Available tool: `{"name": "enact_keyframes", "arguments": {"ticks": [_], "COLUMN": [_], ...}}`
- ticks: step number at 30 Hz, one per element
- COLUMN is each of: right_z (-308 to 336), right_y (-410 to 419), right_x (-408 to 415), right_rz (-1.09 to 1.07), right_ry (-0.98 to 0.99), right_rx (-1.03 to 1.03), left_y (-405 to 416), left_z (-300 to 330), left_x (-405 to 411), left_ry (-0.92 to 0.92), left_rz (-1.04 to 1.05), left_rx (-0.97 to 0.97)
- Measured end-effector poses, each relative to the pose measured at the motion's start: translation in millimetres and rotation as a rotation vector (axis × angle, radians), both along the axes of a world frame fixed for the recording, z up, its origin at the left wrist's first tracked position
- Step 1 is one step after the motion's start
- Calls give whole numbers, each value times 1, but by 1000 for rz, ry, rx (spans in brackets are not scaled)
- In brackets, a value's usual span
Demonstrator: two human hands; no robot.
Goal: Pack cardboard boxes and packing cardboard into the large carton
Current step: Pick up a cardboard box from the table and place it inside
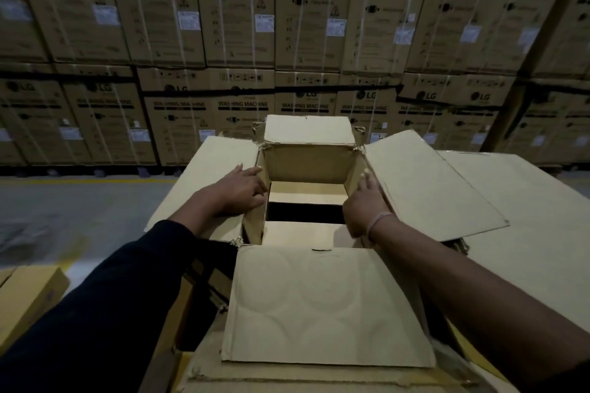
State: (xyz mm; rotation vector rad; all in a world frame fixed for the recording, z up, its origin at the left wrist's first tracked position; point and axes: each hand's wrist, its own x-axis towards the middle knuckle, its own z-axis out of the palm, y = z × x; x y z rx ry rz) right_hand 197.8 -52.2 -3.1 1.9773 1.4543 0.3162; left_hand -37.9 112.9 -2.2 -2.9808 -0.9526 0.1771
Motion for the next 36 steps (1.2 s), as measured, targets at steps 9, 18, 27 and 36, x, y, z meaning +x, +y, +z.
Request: {"name": "enact_keyframes", "arguments": {"ticks": [9,18,27,36], "right_z": [-34,-34,-12,37], "right_y": [5,11,7,-48], "right_x": [20,26,25,47], "right_rz": [3,-103,6,7], "right_ry": [134,551,609,931], "right_rx": [-108,-108,218,96], "left_y": [-25,-37,5,20], "left_z": [14,-38,1,26], "left_x": [63,118,119,105], "left_ry": [302,351,231,60], "left_rz": [351,329,189,229], "left_rx": [-136,-100,62,-147]}}
